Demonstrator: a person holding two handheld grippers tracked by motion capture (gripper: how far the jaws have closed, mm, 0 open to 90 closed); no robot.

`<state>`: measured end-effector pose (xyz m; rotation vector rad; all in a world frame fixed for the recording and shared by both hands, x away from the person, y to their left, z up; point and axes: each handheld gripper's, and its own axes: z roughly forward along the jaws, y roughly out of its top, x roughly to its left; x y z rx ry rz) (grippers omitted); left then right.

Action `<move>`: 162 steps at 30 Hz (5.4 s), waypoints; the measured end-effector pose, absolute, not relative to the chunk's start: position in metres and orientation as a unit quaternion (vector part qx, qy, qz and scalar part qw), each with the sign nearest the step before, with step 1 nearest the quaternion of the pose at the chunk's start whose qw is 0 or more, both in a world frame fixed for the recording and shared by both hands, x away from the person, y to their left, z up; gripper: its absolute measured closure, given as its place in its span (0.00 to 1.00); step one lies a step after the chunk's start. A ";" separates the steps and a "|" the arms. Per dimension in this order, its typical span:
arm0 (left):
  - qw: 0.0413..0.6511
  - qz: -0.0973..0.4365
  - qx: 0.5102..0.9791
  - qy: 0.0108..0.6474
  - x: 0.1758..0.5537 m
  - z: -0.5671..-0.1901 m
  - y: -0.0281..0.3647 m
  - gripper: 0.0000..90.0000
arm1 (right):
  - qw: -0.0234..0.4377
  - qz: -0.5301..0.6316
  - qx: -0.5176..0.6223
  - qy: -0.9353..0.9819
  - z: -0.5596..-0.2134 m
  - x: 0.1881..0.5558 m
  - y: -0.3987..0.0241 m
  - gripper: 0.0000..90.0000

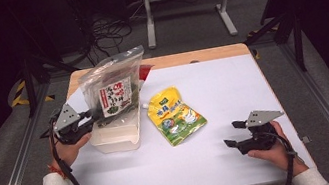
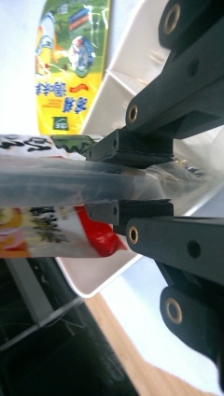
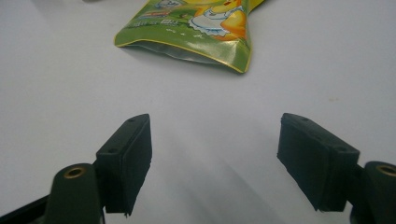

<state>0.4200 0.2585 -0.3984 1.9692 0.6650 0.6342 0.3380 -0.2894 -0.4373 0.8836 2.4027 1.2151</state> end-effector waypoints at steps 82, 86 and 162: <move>0.417 0.181 0.848 0.272 0.298 -0.455 0.213 0.18 | 0.077 0.422 0.360 0.829 -0.446 0.459 -0.217 0.40; 0.422 0.175 0.847 0.272 0.299 -0.454 0.212 0.18 | 0.032 0.425 0.359 0.830 -0.453 0.467 -0.204 0.40; 0.465 0.077 0.844 0.255 0.324 -0.438 0.132 0.18 | 0.143 0.517 0.243 0.808 -0.409 0.357 -0.195 0.95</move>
